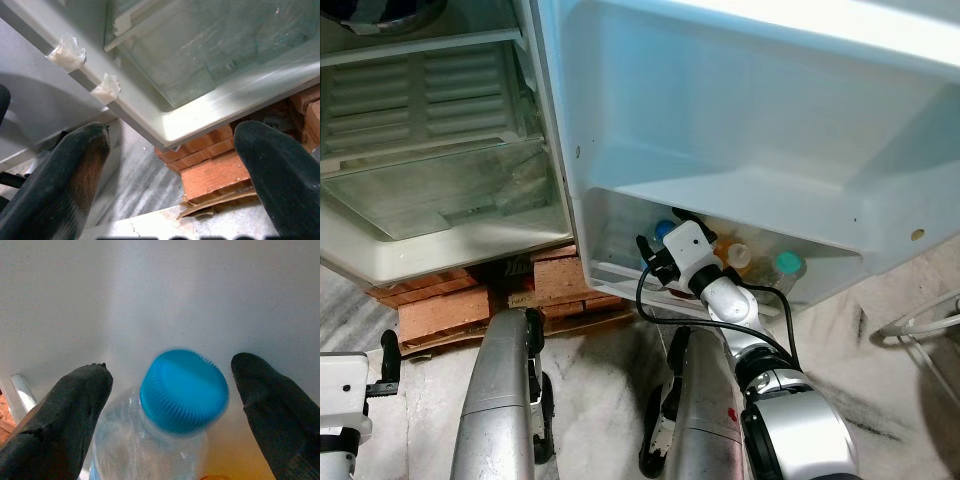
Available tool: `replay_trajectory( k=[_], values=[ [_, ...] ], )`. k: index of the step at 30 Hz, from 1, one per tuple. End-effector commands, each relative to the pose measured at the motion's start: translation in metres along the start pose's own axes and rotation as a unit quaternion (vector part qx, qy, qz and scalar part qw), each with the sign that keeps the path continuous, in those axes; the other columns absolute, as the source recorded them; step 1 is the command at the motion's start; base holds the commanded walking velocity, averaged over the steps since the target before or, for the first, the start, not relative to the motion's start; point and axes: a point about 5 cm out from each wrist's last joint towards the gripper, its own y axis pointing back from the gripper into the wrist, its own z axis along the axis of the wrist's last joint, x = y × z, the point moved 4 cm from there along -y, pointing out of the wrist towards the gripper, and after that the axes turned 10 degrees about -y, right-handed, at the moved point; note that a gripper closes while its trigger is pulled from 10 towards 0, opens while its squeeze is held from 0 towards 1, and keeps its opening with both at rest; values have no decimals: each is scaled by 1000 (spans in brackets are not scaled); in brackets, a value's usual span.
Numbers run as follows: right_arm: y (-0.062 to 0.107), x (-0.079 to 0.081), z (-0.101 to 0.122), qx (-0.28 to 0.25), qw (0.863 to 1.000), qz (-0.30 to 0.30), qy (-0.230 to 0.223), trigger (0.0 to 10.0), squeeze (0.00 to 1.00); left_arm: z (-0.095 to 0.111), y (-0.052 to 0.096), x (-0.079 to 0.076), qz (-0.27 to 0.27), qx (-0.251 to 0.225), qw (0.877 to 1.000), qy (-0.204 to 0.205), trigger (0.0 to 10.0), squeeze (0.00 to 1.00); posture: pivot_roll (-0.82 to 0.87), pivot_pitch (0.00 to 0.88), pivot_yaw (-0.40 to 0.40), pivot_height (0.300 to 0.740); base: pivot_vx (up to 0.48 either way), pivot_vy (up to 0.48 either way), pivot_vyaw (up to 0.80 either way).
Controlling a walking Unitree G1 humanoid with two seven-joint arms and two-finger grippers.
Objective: Restocking fridge
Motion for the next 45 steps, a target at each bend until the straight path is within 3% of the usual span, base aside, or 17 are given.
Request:
replay_trajectory(
  k=[1, 6, 7, 9, 15, 21, 25, 26, 30, 33, 38, 45],
  values=[
    [11, -15, -12, 21, 999, -35, -12, 10000, 1000, -8, 5, -2, -8, 18, 1000, -8, 10000, 0, 229, 255, -58, 540, 0, 0, 0],
    [8, -16, -8, 14, 999, -35, -14, 10000, 1000, -9, 3, -2, -8, 17, 1000, -7, 10000, 0, 228, 251, -58, 540, 0, 0, 0],
    [8, -13, 16, -56, 996, -44, -53, 10000, 1000, -8, -15, -10, -2, 8, 1000, 5, 10000, 0, 108, 51, -44, 540, 0, 0, 0],
    [21, -4, 48, -144, 982, -47, -110, 10000, 1000, -3, -45, -21, 8, -3, 1000, 27, 10000, 0, 104, 45, -42, 540, 0, 0, 0],
    [20, 12, 30, -113, 985, -35, -122, 10000, 1000, -2, -48, -21, 8, -3, 1000, 29, 10000, 0, 110, 38, -42, 540, 0, 0, 0],
    [32, 8, 9, -33, 985, -59, -157, 10000, 1000, -5, -51, -21, 14, -5, 999, 35, 10000, 0, 116, 36, -42, 540, 0, 0, 0],
    [41, 6, 7, -32, 984, -59, -167, 10000, 1000, -8, -49, -21, 15, 1, 999, 40, 10000, 0, 113, 32, -43, 540, 0, 0, 0],
    [45, 6, 7, -31, 984, -63, -166, 10000, 51, -8, -48, -22, 12, 2, 999, 45, 10000, 0, 113, 32, -43, 540, 0, 0, 0],
    [53, 5, 7, -20, 983, -85, -160, 10000, 0, -8, -47, -24, 1, -4, 999, 48, 10000, 0, 106, 28, -38, 540, 0, 0, 0],
    [54, 11, 18, -37, 984, -63, -161, 10000, 0, -4, -47, -29, -13, -14, 999, 45, 10000, 0, 99, 22, -33, 540, 0, 0, 0],
    [46, 9, 42, -73, 980, -74, -168, 10000, 0, 16, -48, -34, -42, -61, 997, 35, 10000, 0, 98, 6, -19, 580, 0, 0, 0],
    [49, 7, 52, -76, 978, -85, -174, 10000, 0, 19, -43, -34, -47, -67, 996, 33, 10000, 0, 100, 3, -19, 625, 0, 0, 0]
  ],
)
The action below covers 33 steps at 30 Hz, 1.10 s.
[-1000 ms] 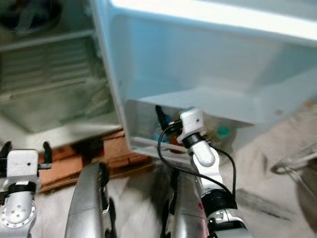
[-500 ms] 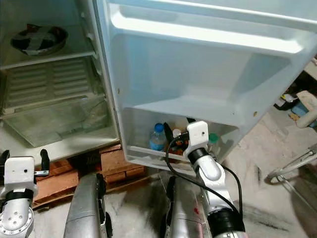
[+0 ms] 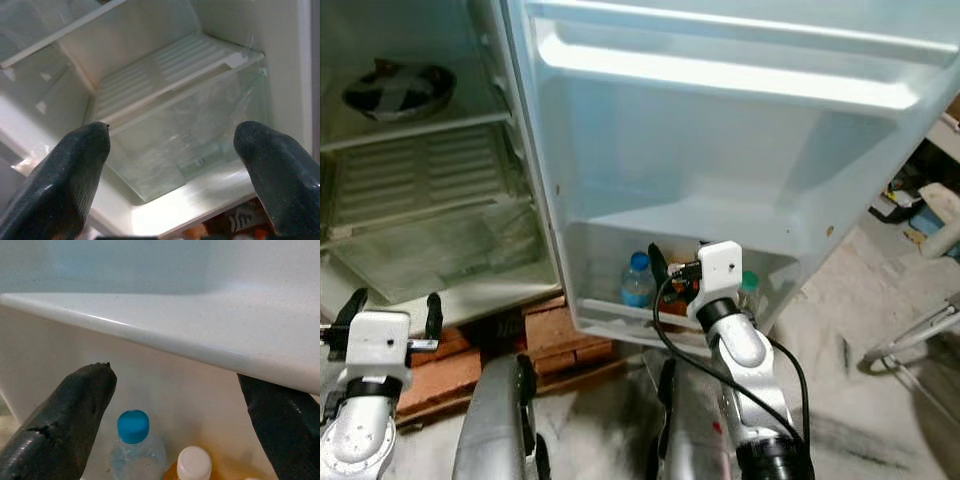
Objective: Restocking fridge
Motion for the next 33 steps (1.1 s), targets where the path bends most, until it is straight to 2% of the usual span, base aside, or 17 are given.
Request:
replay_trajectory(
  k=[1, 17, 28, 33],
  values=[
    [-5, 6, 41, -75, 997, 14, 18, 10000, 0, 5, 0, 1, -1, -10, 1000, -4, 10000, 0, 100, 0, -20, 630, 0, 0, 0],
    [-3, 6, 45, -69, 998, 10, 9, 10000, 0, 9, -9, -2, -1, -19, 1000, -1, 10000, 0, 90, 0, -24, 740, 0, 0, 0],
    [2, 7, 32, -39, 999, 17, -2, 10000, 0, 9, -10, -5, 1, -16, 1000, 4, 10000, 0, 87, 0, -35, 740, 0, 0, 0],
    [2, 6, 29, -31, 999, 15, 2, 10000, 0, 8, -10, -6, 2, -13, 1000, 6, 10000, 0, 87, 0, -37, 740, -281, 0, 0]
  ],
)
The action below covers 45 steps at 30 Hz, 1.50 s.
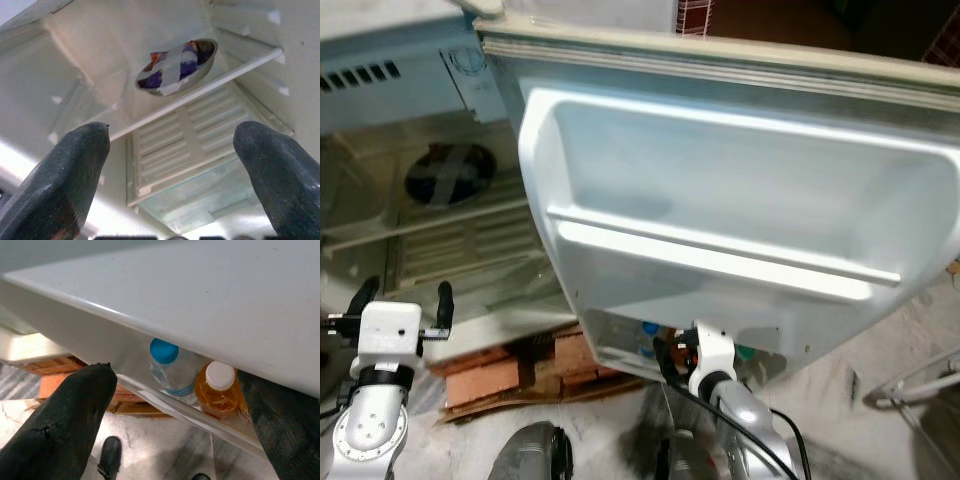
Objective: Restocking fridge
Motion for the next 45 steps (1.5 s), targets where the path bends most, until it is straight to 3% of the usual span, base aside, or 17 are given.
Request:
replay_trajectory(
  k=[1, 11, 18, 34, 38, 45],
  values=[
    [14, 44, 133, -259, 959, 81, 84, 10000, 0, -9, 4, -1, -1, 17, 1000, -4, 10000, 0, 87, 0, -37, 740, -300, 0, 0],
    [10, 46, 132, -251, 960, 90, 79, 10000, 0, -8, 3, -2, 1, 18, 1000, -4, 10000, 0, 86, 0, -36, 740, -300, 0, 0],
    [8, 62, 115, -191, 961, 184, 74, 10000, 0, -10, 3, -2, 0, 19, 1000, -5, 10000, 0, 85, 0, -35, 740, -298, 0, 0],
    [1, 42, 125, -218, 966, 109, 82, 10000, 0, -14, 2, -3, -16, 18, 1000, 5, 10000, 0, 86, 0, -30, 740, 0, 0, 0],
    [-2, 36, 126, -222, 969, 85, 64, 10000, 0, -10, 3, -5, -24, 13, 1000, 9, 10000, 0, 86, 0, -28, 740, 0, -68, 0],
    [-4, 44, 123, -215, 968, 116, 55, 10000, 0, -9, 3, -5, -25, 14, 1000, 8, 10000, 0, 89, 0, -29, 740, 177, -403, 0]
  ],
)
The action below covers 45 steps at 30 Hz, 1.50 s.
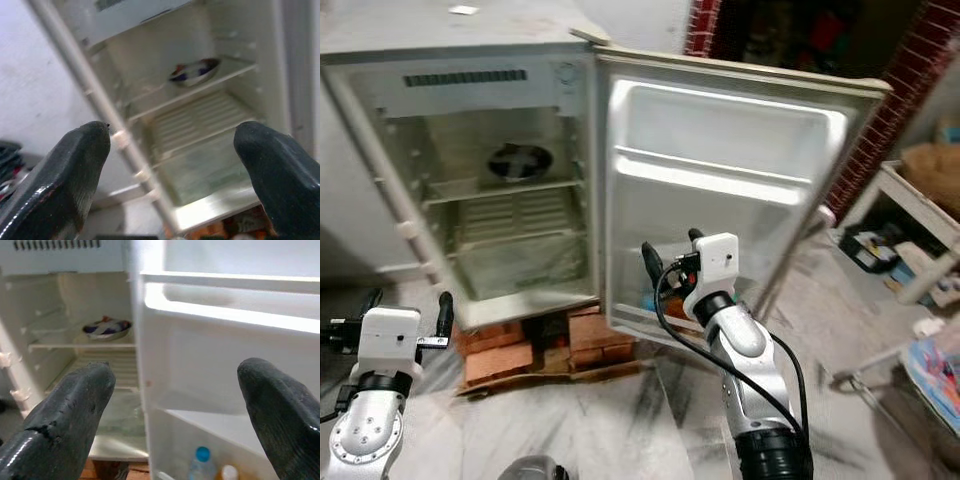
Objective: Restocking fridge
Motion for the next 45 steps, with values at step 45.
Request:
replay_trajectory(
  k=[45],
  values=[
    [-3, -30, 1, -20, 998, -57, 27, 10000, 0, -14, 17, 5, 19, 30, 999, 28, 10000, 0, 105, 0, -42, 740, 53, -251, 233]
  ],
)
